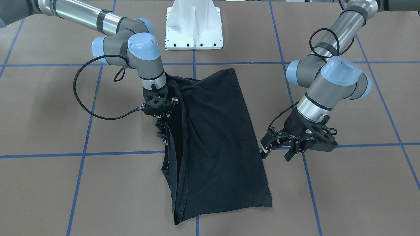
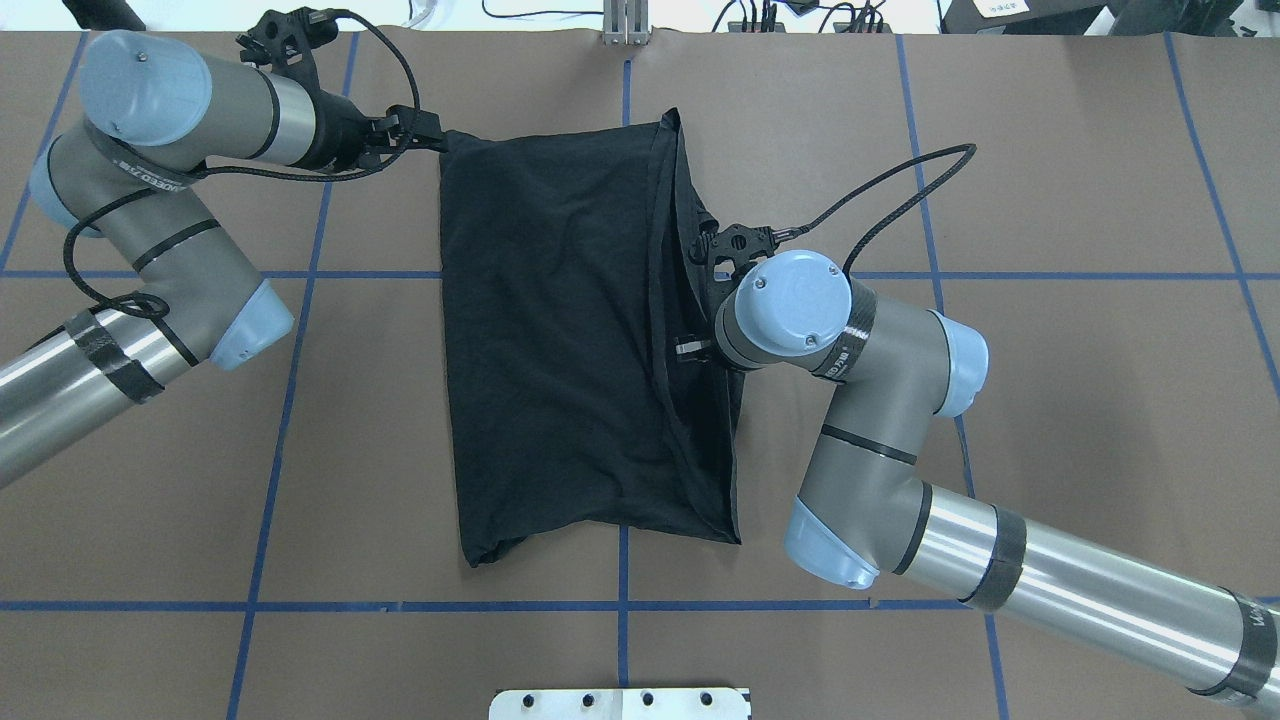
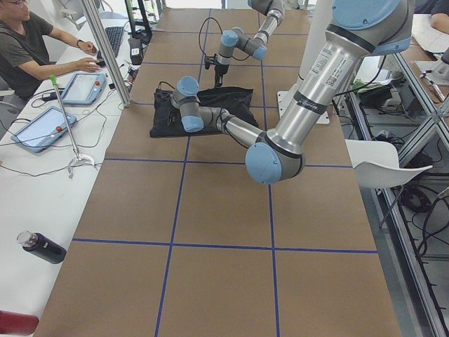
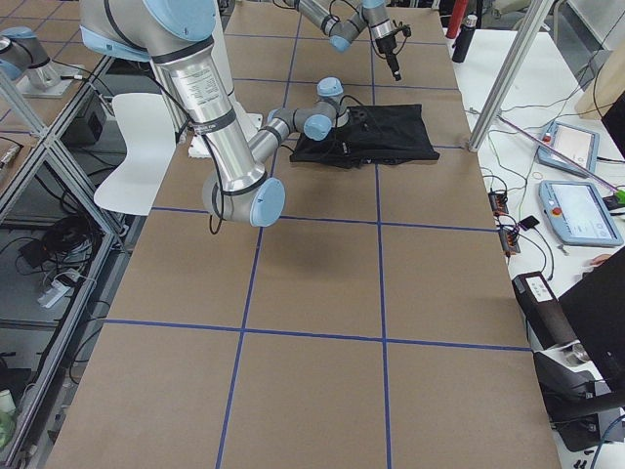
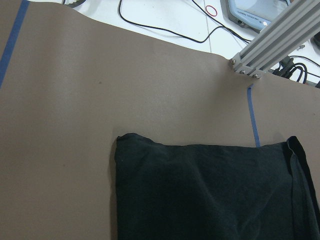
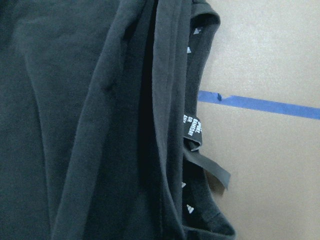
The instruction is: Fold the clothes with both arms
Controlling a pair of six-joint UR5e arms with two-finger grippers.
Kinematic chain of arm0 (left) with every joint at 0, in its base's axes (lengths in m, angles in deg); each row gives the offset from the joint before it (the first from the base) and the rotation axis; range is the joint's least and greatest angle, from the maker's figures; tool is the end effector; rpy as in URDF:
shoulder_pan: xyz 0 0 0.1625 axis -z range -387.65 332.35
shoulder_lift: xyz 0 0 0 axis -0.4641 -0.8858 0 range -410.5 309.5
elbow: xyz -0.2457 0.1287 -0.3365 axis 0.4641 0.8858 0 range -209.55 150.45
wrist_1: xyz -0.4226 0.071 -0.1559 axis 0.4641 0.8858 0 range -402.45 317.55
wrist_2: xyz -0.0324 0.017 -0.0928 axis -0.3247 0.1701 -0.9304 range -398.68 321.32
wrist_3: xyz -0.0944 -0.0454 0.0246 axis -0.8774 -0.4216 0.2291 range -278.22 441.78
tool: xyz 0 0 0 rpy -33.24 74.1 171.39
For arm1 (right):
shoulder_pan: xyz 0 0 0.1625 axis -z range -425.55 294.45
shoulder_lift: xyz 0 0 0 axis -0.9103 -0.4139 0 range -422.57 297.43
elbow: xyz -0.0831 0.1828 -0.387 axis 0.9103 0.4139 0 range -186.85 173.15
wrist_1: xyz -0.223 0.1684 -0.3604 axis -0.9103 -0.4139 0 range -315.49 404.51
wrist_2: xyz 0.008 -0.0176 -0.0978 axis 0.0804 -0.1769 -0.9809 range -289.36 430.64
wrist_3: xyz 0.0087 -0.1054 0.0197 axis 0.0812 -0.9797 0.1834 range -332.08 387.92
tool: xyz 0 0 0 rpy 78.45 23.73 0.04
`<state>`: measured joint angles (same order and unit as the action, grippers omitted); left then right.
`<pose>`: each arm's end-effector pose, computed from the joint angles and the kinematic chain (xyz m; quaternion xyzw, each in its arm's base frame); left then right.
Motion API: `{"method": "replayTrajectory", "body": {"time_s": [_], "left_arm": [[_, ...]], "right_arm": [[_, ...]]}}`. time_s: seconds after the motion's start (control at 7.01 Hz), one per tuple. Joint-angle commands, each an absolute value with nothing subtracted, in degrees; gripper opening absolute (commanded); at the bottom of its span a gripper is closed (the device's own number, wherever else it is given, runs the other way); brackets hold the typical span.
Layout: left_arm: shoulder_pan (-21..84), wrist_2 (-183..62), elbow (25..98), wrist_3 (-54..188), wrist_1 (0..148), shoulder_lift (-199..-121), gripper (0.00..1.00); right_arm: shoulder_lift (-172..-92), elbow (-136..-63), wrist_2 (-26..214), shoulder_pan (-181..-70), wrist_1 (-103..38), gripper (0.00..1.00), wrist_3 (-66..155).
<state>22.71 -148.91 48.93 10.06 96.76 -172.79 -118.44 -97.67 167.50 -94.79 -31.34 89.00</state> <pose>0.4171 -0.6540 0.3172 0.1995 0.5474 -0.1261 0.8029 -0.5940 -0.4705 0.2681 0.1540 -0.3888 -0.0223 0.9081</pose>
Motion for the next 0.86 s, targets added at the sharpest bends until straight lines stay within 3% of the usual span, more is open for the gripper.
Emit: {"method": "replayTrajectory", "body": {"time_s": [0.0, 0.71], "left_arm": [[22.71, -148.90, 48.93, 10.06, 96.68, -172.76, 1.00], [22.62, -148.90, 48.93, 9.97, 96.68, -172.85, 1.00]], "right_arm": [[-118.65, -98.60, 167.49, -94.82, -31.42, 0.00, 89.00], [-123.04, -99.40, 167.58, -96.66, -30.72, 0.02, 89.00]]}}
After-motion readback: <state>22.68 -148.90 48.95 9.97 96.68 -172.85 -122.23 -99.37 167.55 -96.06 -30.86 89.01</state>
